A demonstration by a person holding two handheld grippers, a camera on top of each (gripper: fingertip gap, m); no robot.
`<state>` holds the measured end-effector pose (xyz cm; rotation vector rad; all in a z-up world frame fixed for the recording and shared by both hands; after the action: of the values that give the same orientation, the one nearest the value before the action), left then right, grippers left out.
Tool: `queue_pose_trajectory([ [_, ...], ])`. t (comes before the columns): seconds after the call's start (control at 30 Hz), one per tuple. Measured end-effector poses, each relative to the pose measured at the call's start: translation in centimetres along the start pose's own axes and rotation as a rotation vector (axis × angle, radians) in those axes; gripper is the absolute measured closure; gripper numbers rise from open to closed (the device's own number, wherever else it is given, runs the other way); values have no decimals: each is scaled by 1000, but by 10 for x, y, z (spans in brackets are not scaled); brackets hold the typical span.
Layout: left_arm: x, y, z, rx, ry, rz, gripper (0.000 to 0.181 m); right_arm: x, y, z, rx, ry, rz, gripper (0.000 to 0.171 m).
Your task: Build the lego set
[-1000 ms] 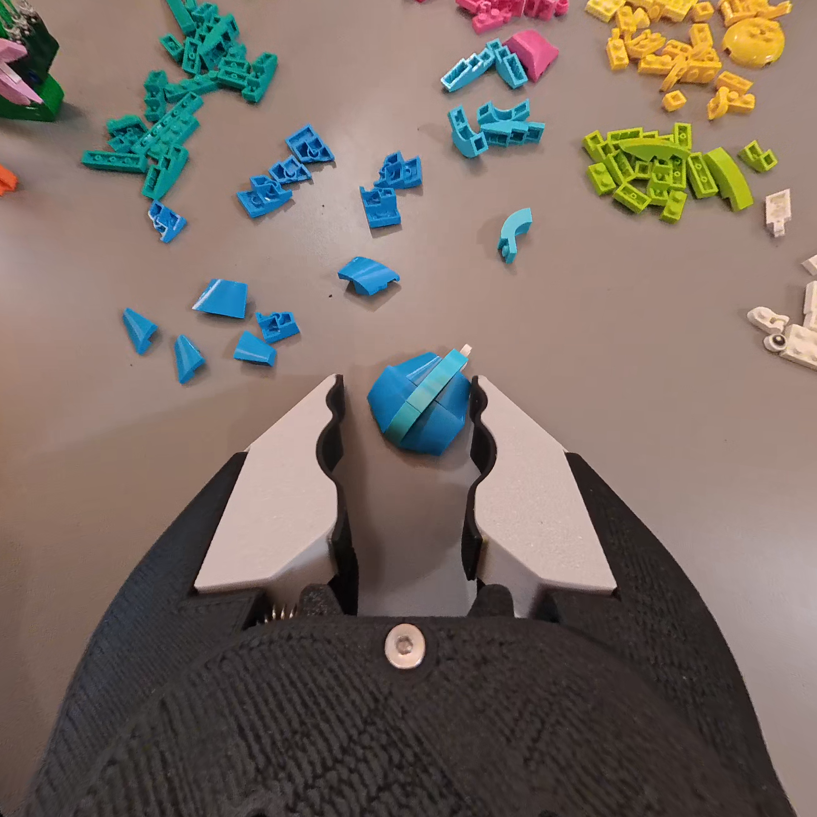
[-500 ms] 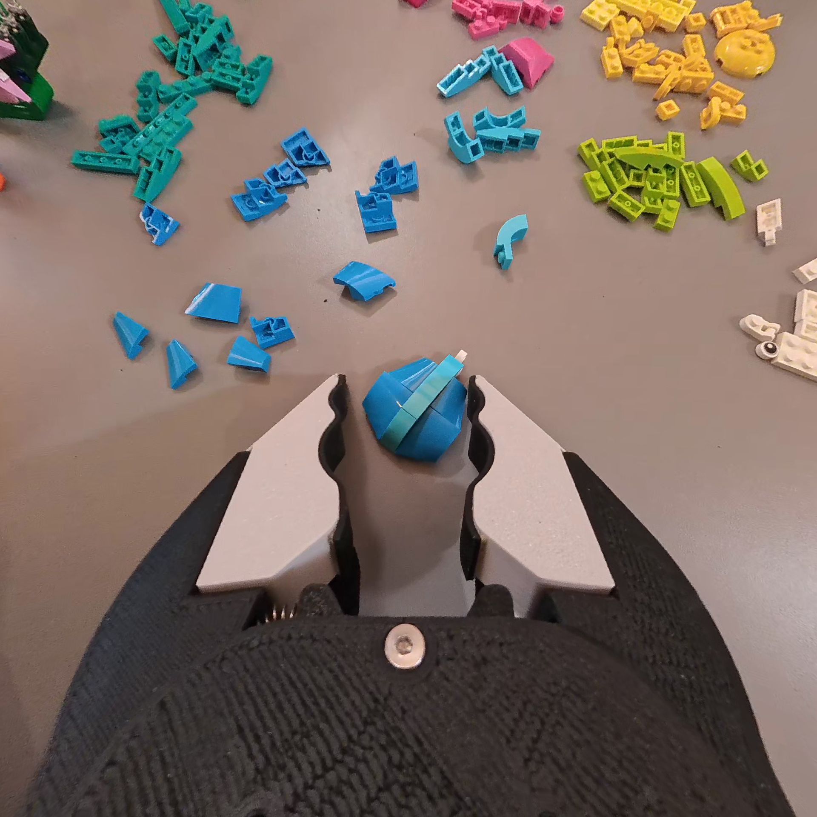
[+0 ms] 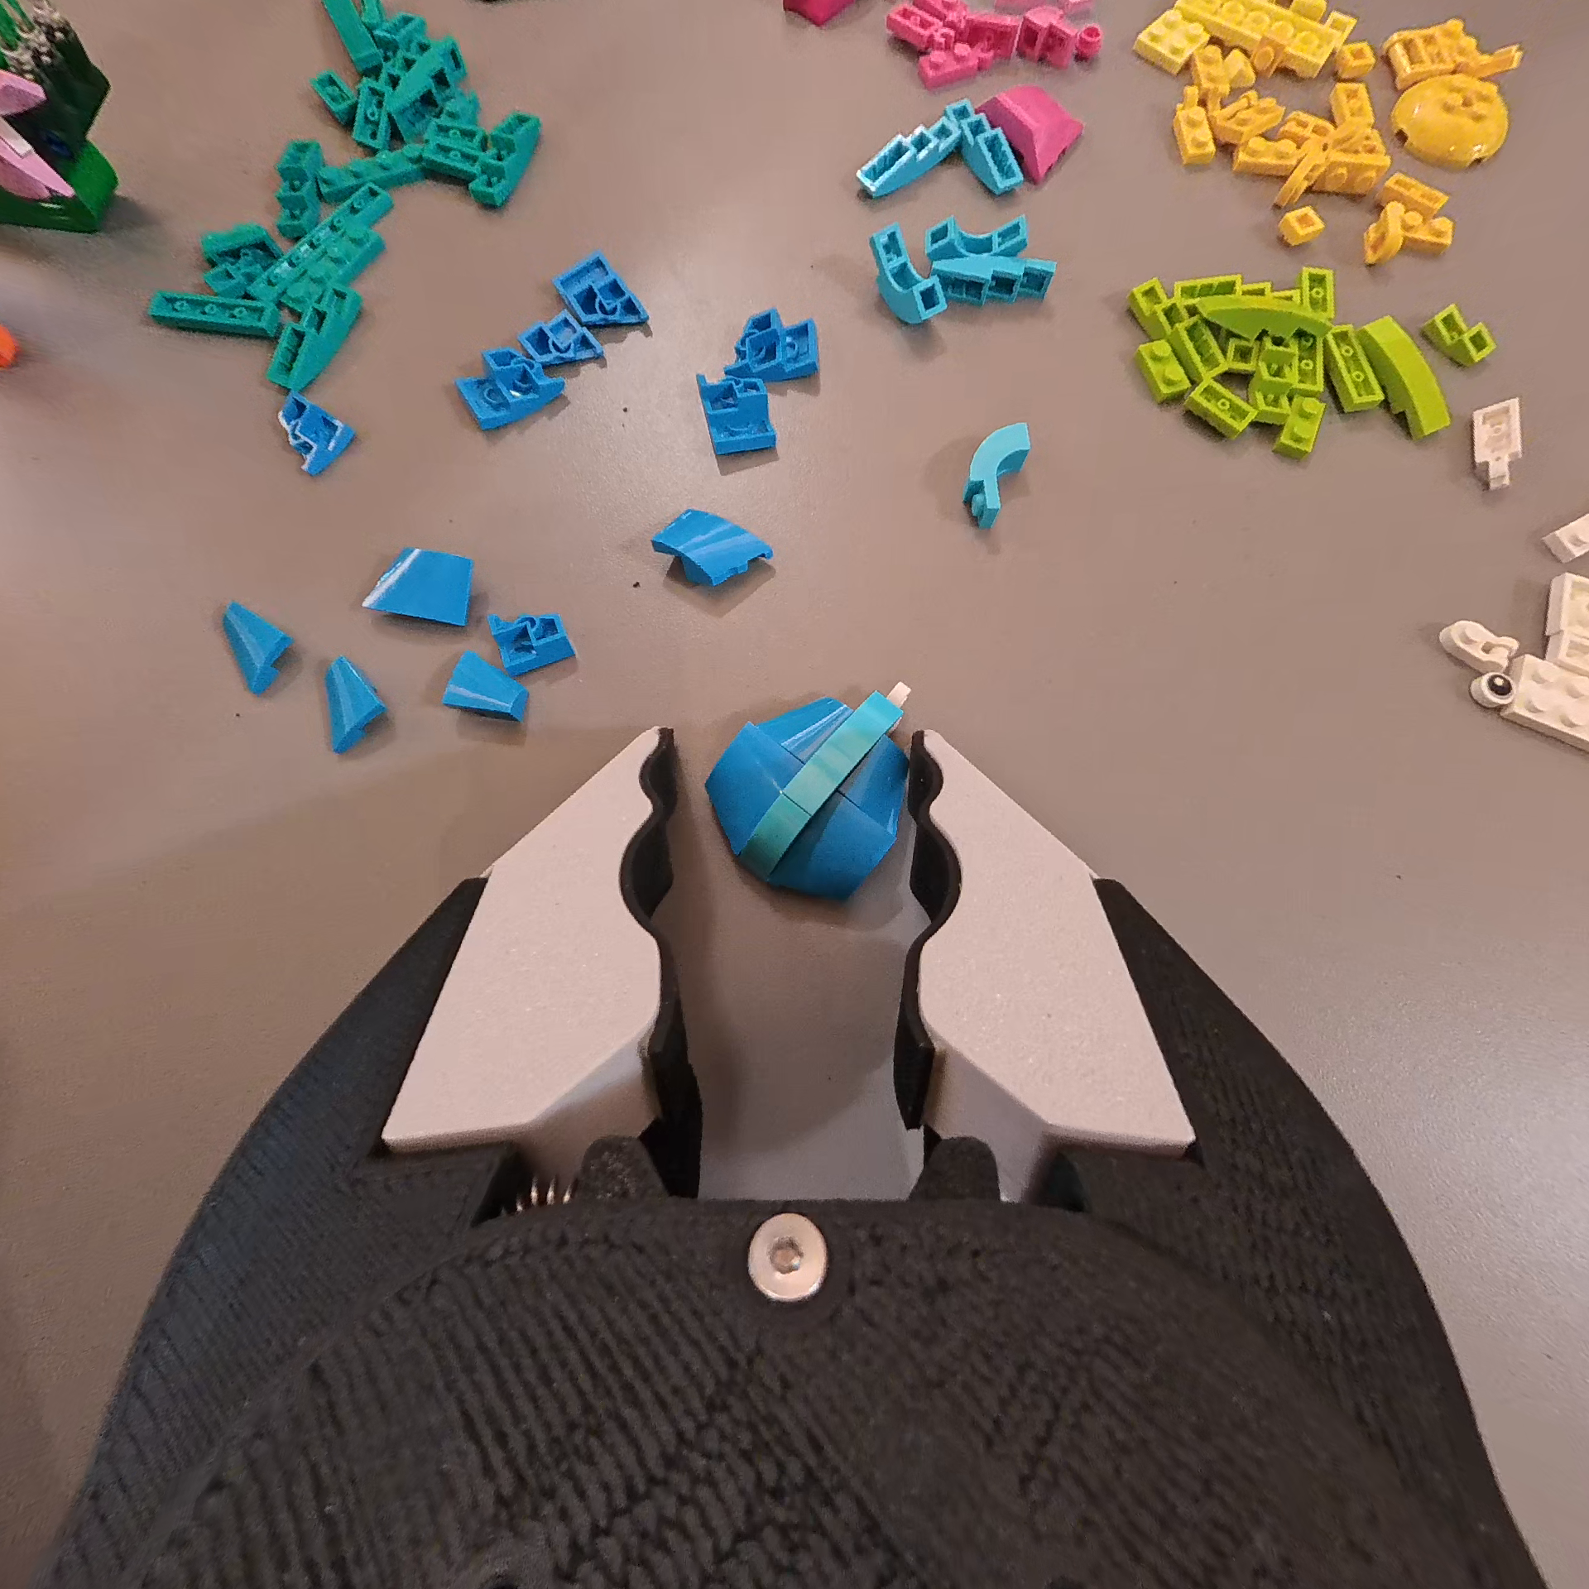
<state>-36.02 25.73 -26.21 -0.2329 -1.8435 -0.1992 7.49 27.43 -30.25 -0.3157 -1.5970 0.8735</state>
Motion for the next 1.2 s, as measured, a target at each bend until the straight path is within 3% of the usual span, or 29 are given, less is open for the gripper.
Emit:
queue_pose_trajectory([
  [0.23,8,0,5,25,79,-3,148,2,-1,4,21,-63,-35,112],
  [0.33,21,5,20,64,189,12,137,17,-9,0,-32,-140,-170,85],
  [0.37,25,8,27,85,232,34,131,24,-13,-1,-45,-150,-227,83],
  [0.47,34,21,53,162,352,131,110,43,-31,-10,-95,-156,-422,83],
  [0.67,38,61,88,222,571,331,99,59,-63,-33,-259,-174,-717,90],
  [0.93,24,100,111,199,639,485,101,59,-65,-38,-283,-177,-751,97],
  [1.2,24,103,121,252,764,527,108,60,-64,-35,-269,-193,-752,104],
])
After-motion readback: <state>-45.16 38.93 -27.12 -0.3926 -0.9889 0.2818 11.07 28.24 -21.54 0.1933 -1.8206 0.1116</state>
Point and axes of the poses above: each gripper's, where its closed fingertips meet, y out along the fingers, x out of its top, z = x × y across the jaws, the point moved 2 cm from there along -y, back along the fingers, and after that the axes turned 1 degree about y, right-handed, at the moved point
